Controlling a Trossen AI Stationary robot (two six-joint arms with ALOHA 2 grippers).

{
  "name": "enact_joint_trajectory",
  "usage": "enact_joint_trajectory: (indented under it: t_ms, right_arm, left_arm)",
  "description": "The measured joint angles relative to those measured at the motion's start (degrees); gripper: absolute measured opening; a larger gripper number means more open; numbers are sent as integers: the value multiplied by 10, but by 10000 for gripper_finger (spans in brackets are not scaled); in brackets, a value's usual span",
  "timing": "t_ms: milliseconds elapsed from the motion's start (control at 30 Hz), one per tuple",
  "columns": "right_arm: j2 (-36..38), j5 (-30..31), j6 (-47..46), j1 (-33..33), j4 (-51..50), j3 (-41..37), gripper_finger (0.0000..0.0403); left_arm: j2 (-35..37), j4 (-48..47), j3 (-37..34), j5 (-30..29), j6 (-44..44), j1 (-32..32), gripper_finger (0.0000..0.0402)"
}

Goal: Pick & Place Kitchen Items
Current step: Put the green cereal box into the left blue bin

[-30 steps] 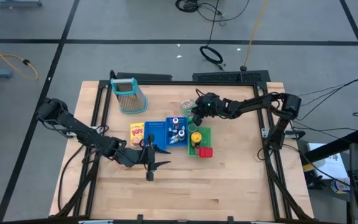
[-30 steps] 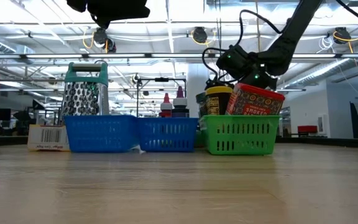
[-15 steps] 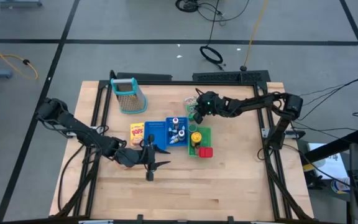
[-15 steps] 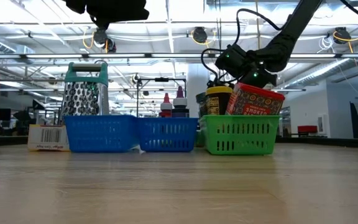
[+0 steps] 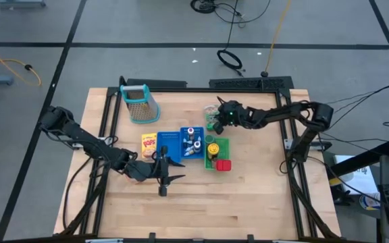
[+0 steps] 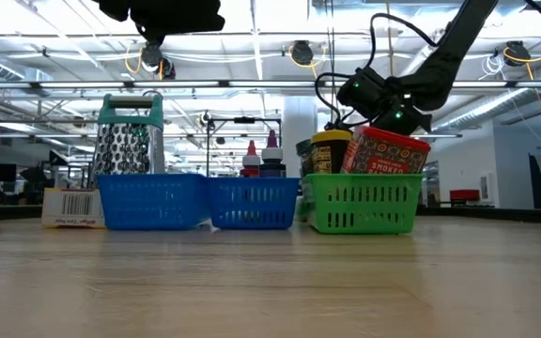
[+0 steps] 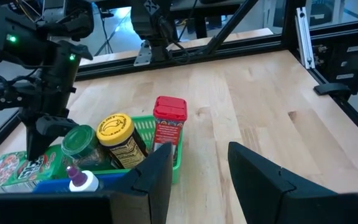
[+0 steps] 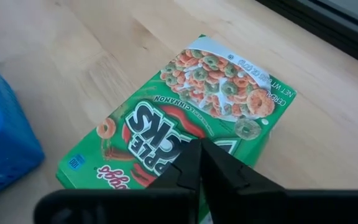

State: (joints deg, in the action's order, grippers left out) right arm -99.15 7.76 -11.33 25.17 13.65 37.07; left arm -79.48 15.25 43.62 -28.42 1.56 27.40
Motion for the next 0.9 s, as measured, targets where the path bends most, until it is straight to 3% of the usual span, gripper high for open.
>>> enact_joint_trajectory:
  t_ms: [500,900]
  right_arm:
    - [120,12,29,11,-30,-3,1]
    - [144,11,31,19,-24,-2,0]
  left_arm:
    - [0,0,0,-1,0,0,159]
    - [0,-1,0,-2,1,-5,159]
